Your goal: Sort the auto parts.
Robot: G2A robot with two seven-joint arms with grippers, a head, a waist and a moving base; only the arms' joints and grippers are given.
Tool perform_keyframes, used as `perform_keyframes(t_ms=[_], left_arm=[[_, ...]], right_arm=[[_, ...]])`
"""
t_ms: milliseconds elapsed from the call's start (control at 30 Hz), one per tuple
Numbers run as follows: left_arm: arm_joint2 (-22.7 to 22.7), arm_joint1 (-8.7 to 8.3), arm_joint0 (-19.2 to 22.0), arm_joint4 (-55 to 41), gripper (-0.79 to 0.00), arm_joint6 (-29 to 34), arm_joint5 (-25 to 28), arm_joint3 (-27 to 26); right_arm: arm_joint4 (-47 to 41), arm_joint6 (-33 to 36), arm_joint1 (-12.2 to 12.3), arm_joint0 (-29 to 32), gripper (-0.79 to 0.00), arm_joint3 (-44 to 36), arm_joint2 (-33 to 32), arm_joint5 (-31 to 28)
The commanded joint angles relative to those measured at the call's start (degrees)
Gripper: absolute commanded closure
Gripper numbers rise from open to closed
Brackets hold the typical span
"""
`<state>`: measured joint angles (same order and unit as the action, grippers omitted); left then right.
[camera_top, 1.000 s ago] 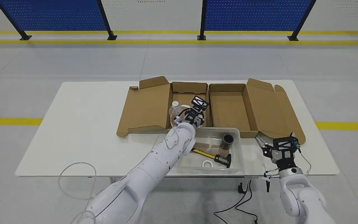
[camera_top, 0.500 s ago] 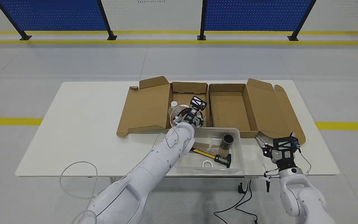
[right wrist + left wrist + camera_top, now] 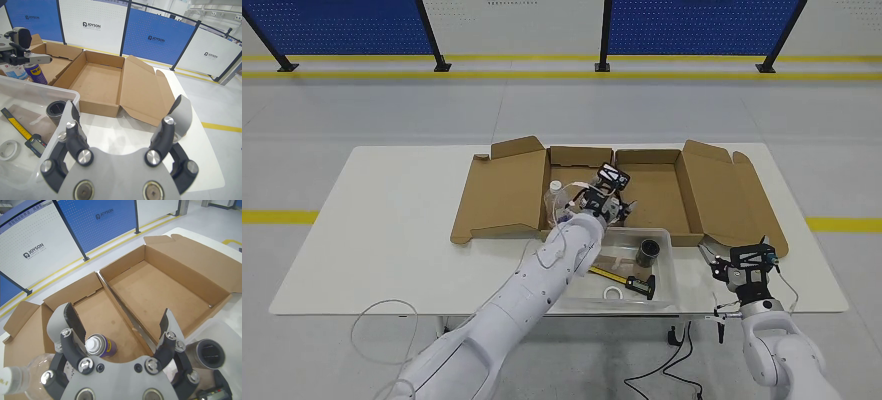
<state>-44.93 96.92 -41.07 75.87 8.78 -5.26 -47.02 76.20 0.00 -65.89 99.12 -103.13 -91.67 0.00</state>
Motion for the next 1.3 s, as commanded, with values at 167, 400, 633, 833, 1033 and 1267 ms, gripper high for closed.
perform_keyframes(t_ms=[167, 400, 633, 833, 1033, 1267], left_arm=[[-4.23, -2.59, -7.8, 3.36, -0.785, 13.05, -1.01, -17.92], [-7.13, -4.43, -15.5, 6.74, -0.785, 28.84, -0.47, -34.22], [-7.2, -4.34, -18.05, 4.74, -0.785, 40.71, -2.45, -41.42], [-6.94, -3.26, -17.37, -1.5, -0.785, 48.54, -8.44, -40.99], [-5.81, -2.06, -16.31, -6.49, -0.785, 50.18, -13.64, -38.78], [-4.35, -0.67, -14.9, -11.18, -0.785, 48.21, -17.57, -33.63]], right_arm=[[0.0, 0.0, 0.0, 0.0, -0.785, 0.0, 0.0, 0.0], [0.0, 0.0, 0.0, 0.0, -0.785, 0.0, 0.0, 0.0], [0.0, 0.0, 0.0, 0.0, -0.785, 0.0, 0.0, 0.0], [0.0, 0.0, 0.0, 0.0, -0.785, 0.0, 0.0, 0.0], [0.0, 0.0, 0.0, 0.0, -0.785, 0.0, 0.0, 0.0], [0.0, 0.0, 0.0, 0.0, -0.785, 0.0, 0.0, 0.0]])
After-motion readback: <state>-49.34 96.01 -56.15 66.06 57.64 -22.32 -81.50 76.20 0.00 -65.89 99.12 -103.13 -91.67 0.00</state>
